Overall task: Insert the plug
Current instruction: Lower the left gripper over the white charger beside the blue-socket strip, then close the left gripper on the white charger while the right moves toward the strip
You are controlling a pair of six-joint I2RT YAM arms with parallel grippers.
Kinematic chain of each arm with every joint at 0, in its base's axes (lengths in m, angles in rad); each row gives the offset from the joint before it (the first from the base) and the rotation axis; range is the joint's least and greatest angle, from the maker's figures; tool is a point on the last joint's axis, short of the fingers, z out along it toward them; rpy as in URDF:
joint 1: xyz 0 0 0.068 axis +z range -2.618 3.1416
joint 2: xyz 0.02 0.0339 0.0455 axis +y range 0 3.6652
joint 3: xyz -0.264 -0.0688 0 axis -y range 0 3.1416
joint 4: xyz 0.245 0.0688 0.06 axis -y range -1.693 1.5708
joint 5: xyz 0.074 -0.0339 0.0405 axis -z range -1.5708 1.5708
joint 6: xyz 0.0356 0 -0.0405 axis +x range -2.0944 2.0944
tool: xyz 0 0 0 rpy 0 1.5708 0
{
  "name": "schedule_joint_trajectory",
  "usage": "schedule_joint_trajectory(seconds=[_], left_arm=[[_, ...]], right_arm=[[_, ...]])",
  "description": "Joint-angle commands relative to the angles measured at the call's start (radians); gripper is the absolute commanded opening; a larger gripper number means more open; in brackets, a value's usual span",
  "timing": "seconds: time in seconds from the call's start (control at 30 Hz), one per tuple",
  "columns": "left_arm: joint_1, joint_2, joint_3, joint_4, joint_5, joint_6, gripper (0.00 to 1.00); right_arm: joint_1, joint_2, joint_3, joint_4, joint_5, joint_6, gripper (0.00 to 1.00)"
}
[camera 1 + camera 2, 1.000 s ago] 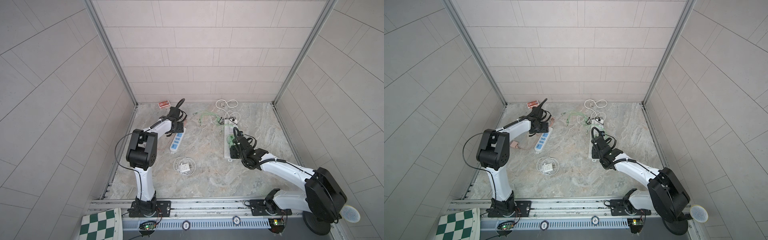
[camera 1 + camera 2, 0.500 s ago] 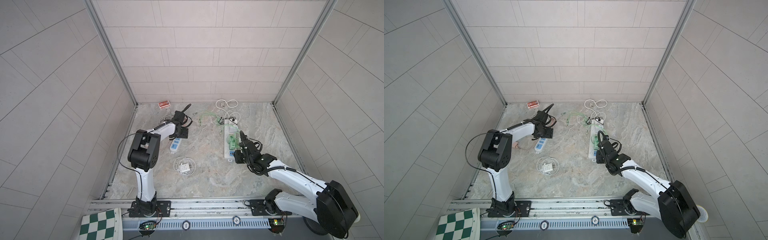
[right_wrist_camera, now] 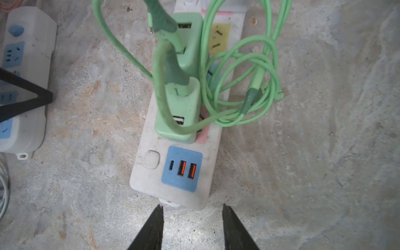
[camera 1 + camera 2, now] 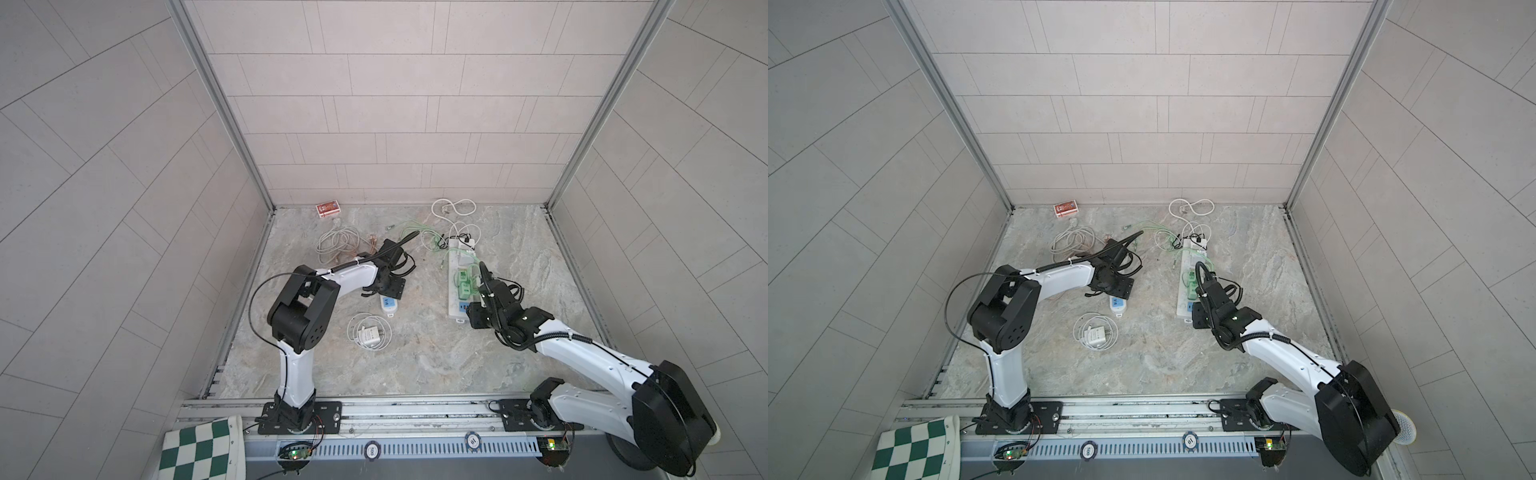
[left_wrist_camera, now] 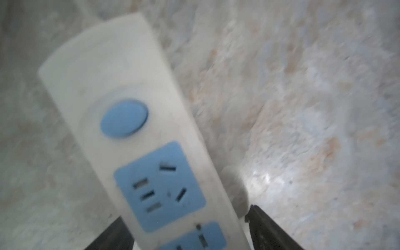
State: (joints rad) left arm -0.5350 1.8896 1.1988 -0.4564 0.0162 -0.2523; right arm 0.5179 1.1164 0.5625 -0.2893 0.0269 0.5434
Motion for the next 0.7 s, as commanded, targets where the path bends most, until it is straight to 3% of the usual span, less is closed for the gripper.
schedule_joint_trajectory(seconds=[0.0,0.27,0.43,0.67], left_arm=[[0.008,-0.144,-0.119,-0.021,-0.066,-0.045,0.91],[0.009,-0.363,-0.281,-0.014,0.004,-0.058,1.00],[0.000,-0.582,-0.433,-0.011,0.032,-0.149,1.00],[-0.050,-0.909,-0.613,-0.101,-0.016,-0.281,1.00]], right_arm=[[-0.003,-0.024,-0.033,-0.020,-0.008,-0.016,0.45],[-0.003,0.007,-0.013,-0.018,-0.034,-0.043,0.46],[-0.002,0.049,0.044,-0.036,-0.034,-0.053,0.46],[0.002,0.134,0.111,-0.022,-0.084,-0.052,0.46]])
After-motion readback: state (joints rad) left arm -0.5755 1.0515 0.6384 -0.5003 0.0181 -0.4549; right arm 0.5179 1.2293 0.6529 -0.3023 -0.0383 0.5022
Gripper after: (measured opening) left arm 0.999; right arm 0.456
